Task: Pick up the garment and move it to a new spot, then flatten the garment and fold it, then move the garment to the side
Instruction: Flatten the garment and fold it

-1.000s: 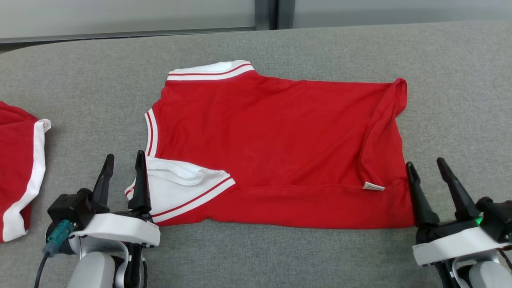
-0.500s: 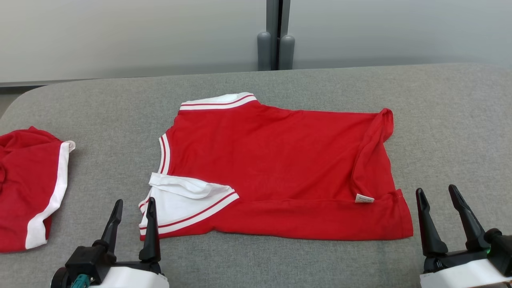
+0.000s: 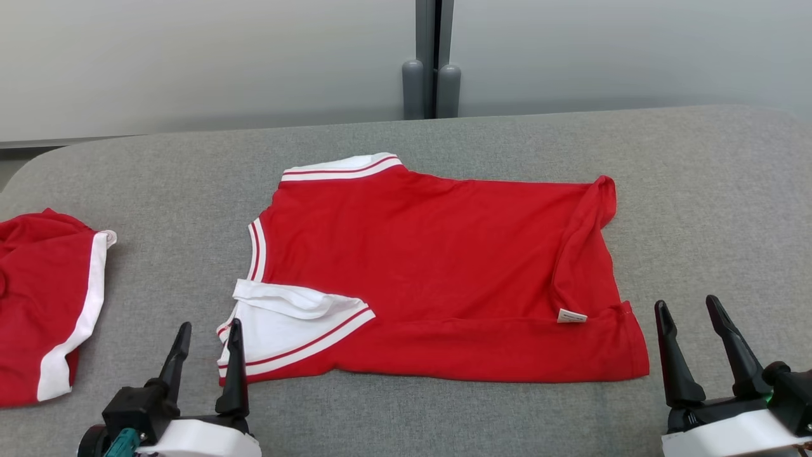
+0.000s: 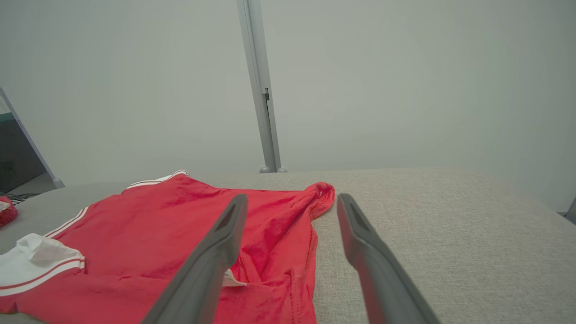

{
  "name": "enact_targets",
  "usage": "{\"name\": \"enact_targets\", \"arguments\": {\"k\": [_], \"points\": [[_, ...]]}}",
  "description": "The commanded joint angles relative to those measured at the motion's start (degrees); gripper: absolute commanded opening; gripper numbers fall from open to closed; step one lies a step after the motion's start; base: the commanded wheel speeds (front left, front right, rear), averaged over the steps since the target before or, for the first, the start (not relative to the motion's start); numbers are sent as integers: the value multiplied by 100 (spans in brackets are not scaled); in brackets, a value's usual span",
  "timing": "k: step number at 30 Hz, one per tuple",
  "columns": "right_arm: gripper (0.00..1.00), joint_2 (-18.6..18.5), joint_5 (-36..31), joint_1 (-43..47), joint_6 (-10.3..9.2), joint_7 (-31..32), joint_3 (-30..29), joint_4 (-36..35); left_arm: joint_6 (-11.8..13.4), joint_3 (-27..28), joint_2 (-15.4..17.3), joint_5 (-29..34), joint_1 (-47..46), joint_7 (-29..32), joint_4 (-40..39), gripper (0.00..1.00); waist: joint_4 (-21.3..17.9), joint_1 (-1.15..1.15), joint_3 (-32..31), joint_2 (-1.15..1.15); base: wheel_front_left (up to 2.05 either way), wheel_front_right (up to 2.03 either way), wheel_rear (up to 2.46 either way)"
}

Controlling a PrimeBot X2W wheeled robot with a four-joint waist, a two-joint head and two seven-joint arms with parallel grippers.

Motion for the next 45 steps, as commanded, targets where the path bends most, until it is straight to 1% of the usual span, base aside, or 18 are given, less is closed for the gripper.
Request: {"name": "enact_targets", "arguments": {"k": [1, 4, 6, 14, 18, 20, 21, 22, 23, 26, 28, 33, 35, 40, 45], "points": [[100, -14, 39, -42, -2, 15, 2, 44, 0, -6, 33, -23, -110, 31, 47, 100, 9, 0, 24, 0, 0, 0, 0], [100, 15, 101, -71, -2, 42, 53, 176, -50, -57, 15, -102, -160, 164, 305, 100, 16, 0, 83, 0, 0, 0, 0], [100, 27, 133, -54, -1, 50, 101, 393, -74, -82, 5, -150, -231, 240, 547, 100, 23, 0, 166, 0, 0, 0, 0], [100, 98, 390, -443, -2, 64, 408, 1606, -176, -56, -75, -523, -543, 366, 1551, 100, 32, 0, 578, 0, 0, 0, 0], [100, 98, 528, -687, -2, 81, 568, 2097, -194, -47, -112, -684, -670, 431, 1882, 100, 55, 0, 656, 0, 0, 0, 0], [100, 114, 655, -784, -1, 136, 655, 2303, -287, -149, -136, -740, -727, 499, 1955, 100, 86, 0, 662, 0, 0, 0, 0], [54, 107, 692, -809, -1, 155, 698, 2376, -303, -173, -145, -753, -747, 492, 1973, 45, 97, 0, 666, 0, 0, 0, 0], [32, 110, 728, -843, -1, 134, 731, 2442, -325, -204, -151, -770, -779, 491, 1982, 15, 106, 0, 665, 0, 0, 0, 0], [0, 116, 771, -861, -1, 162, 770, 2509, -347, -234, -155, -808, -799, 524, 1992, 0, 113, 0, 659, 0, 0, 0, 0], [0, 93, 882, -916, -3, 125, 812, 2522, -338, -335, -141, -715, -839, 492, 1892, 0, 131, 0, 633, 0, 0, 0, 0], [0, 51, 956, -931, -3, 95, 823, 2463, -351, -328, -74, -698, -855, 413, 1742, 0, 140, 0, 603, 0, 0, 0, 0], [0, -47, 1058, -790, -3, 72, 850, 2275, -358, -298, -63, -752, -714, 338, 1435, 0, 185, 0, 485, 0, 0, 0, 0], [0, -112, 1092, -688, -3, 69, 890, 2127, -358, -283, -36, -800, -565, 356, 1238, 0, 216, 0, 432, 0, 0, 0, 0], [0, -326, 1182, -224, -3, 247, 982, 1737, -257, -273, 19, -899, 12, 569, 720, 0, 329, 0, 217, 0, 0, 0, 0], [0, -440, 1267, 403, -4, 376, 746, 1571, -126, -313, 39, -980, 632, 864, 323, 0, 484, 0, -122, 0, 0, 0, 0]]}}
